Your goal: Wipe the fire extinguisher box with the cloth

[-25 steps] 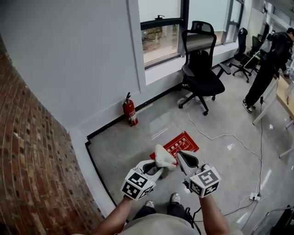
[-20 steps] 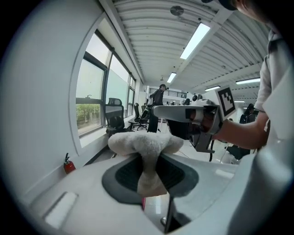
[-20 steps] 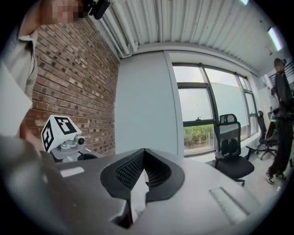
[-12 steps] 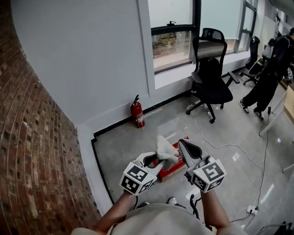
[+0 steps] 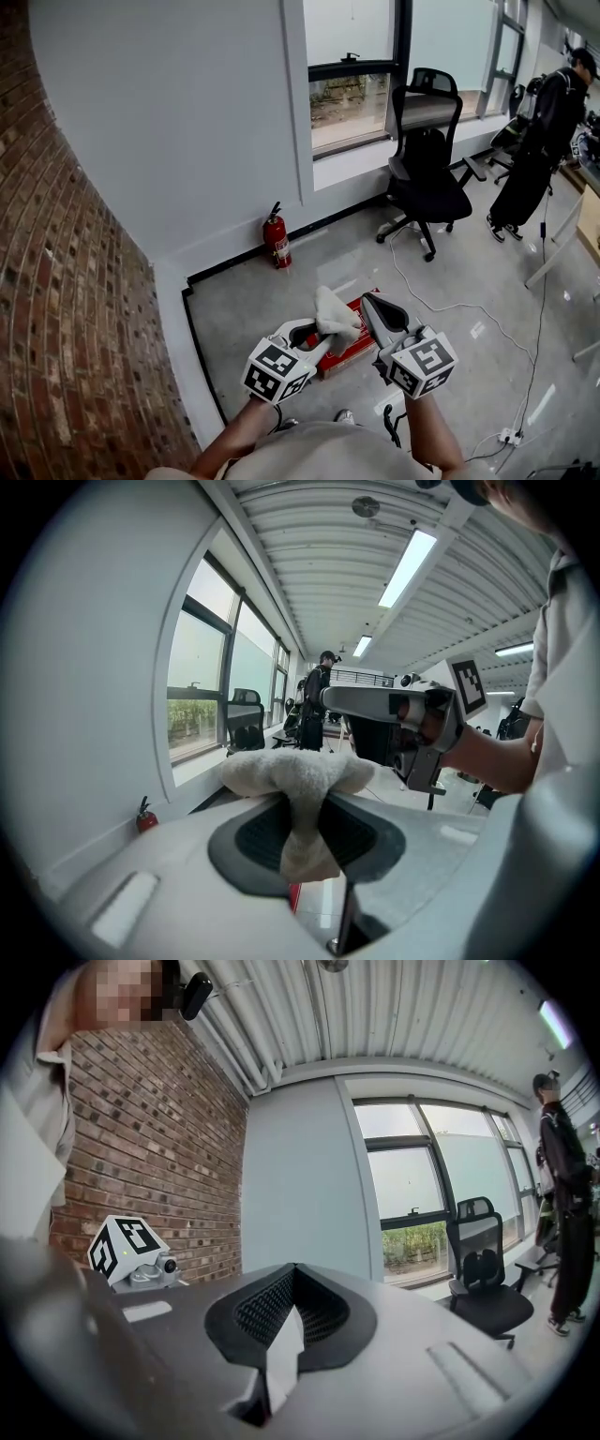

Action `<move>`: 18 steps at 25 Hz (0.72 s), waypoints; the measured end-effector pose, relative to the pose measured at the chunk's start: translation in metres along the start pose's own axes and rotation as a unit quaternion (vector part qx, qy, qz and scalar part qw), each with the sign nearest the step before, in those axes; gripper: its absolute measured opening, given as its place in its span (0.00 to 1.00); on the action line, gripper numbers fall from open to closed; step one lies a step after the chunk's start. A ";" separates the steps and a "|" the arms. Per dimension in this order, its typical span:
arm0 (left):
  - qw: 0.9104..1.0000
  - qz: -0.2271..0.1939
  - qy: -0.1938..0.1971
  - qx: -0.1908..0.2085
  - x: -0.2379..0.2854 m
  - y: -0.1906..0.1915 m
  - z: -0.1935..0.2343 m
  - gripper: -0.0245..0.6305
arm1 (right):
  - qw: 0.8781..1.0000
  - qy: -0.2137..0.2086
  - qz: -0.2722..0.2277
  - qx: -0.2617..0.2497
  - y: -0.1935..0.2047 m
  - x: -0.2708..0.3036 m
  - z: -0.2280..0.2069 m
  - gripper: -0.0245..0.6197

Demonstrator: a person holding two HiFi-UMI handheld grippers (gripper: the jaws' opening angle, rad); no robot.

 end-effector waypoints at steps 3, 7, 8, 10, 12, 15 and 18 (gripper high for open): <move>1.000 0.002 0.004 0.001 0.002 0.000 -0.001 0.18 | 1.000 0.002 0.003 0.003 0.002 -0.001 -0.001 0.07; 1.000 0.007 0.007 0.001 0.005 0.001 -0.003 0.18 | 1.000 0.005 0.007 0.006 0.005 -0.003 -0.003 0.07; 1.000 0.008 0.008 0.001 0.006 0.001 -0.004 0.18 | 1.000 0.006 0.008 0.007 0.005 -0.004 -0.004 0.07; 1.000 0.009 0.009 0.001 0.006 0.002 -0.005 0.18 | 1.000 0.008 0.008 0.007 0.005 -0.006 -0.004 0.07; 1.000 0.010 0.009 0.002 0.004 0.003 -0.005 0.18 | 1.000 0.009 0.008 0.007 0.006 -0.006 -0.004 0.07; 1.000 0.009 0.009 0.004 0.002 0.003 -0.004 0.18 | 1.000 0.009 0.006 0.007 0.004 -0.005 -0.003 0.07; 1.000 0.006 0.007 0.006 0.000 0.001 -0.001 0.18 | 1.000 0.008 0.003 0.008 0.002 -0.004 -0.003 0.07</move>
Point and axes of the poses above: the fingertips, and each gripper's own axes: x forward along the fingers, z to its left, y out of its underside, the point moved 3 cm from there along -x, backward along the fingers, and after that the axes turned 9 degrees about y, right-handed, at the moved point
